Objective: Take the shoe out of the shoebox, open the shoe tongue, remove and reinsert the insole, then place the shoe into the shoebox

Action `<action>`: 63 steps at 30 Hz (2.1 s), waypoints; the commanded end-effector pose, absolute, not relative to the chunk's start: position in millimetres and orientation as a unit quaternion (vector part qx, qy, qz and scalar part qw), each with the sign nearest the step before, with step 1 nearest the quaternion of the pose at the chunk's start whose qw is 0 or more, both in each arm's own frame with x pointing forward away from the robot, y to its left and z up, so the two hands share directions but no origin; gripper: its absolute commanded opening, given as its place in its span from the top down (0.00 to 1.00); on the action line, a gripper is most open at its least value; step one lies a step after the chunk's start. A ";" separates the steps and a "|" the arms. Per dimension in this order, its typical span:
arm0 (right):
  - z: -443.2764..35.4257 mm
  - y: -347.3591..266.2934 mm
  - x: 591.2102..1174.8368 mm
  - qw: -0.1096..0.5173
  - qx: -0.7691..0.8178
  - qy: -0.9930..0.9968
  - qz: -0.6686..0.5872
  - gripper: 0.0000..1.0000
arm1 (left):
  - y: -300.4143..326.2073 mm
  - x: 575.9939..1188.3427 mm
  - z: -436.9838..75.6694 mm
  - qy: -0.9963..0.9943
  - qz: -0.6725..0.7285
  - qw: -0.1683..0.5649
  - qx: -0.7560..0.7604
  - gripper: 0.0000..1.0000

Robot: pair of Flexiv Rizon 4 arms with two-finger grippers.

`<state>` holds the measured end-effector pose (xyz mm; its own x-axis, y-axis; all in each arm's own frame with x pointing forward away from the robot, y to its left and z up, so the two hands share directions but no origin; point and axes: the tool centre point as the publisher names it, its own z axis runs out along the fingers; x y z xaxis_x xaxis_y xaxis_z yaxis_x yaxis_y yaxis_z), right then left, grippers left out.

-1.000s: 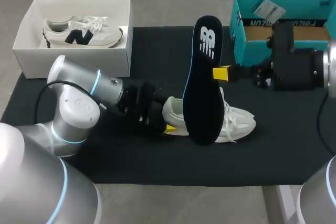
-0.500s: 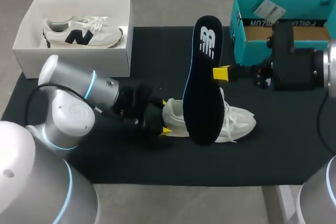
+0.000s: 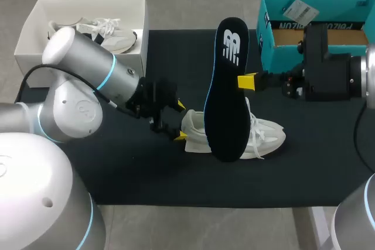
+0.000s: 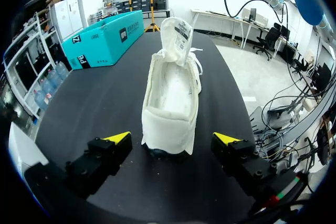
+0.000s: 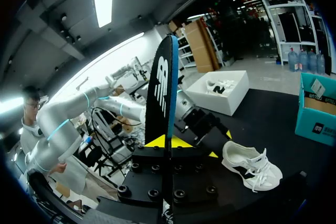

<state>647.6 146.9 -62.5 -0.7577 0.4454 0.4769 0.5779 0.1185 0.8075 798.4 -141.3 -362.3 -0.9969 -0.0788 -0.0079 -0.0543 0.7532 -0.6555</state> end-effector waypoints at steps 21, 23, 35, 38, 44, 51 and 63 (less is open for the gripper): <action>-64.3 148.0 646.5 0.057 -0.344 -0.745 -0.569 1.00 | -137.7 795.1 -337.4 0.982 -0.183 0.000 -0.055 0.00; -64.3 148.0 646.5 0.057 -0.344 -0.745 -0.569 1.00 | -140.5 793.8 -338.8 0.984 -0.162 -0.001 -0.073 0.00; -64.3 148.0 646.5 0.057 -0.344 -0.745 -0.569 1.00 | -141.3 785.2 -328.1 0.996 -0.014 0.034 -0.079 0.00; -64.3 148.0 646.5 0.057 -0.344 -0.745 -0.569 1.00 | -139.7 788.4 -329.1 0.996 -0.022 0.047 -0.070 0.00; -64.3 148.0 646.5 0.057 -0.344 -0.745 -0.569 1.00 | -143.3 796.2 -332.2 0.997 -0.029 0.046 -0.057 0.00; -64.3 148.0 646.5 0.057 -0.344 -0.745 -0.569 1.00 | -150.0 804.0 -331.1 0.997 -0.036 0.045 -0.042 0.00; -64.3 148.0 646.5 0.057 -0.344 -0.745 -0.569 1.00 | -152.5 801.5 -325.4 0.998 -0.037 0.048 -0.026 0.00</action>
<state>647.7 146.8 -62.6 -0.7581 0.4447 0.4771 0.5777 0.1183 0.8076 803.0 -154.2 -327.1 -0.9942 -0.0563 -0.0916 -0.0494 0.9959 -0.0753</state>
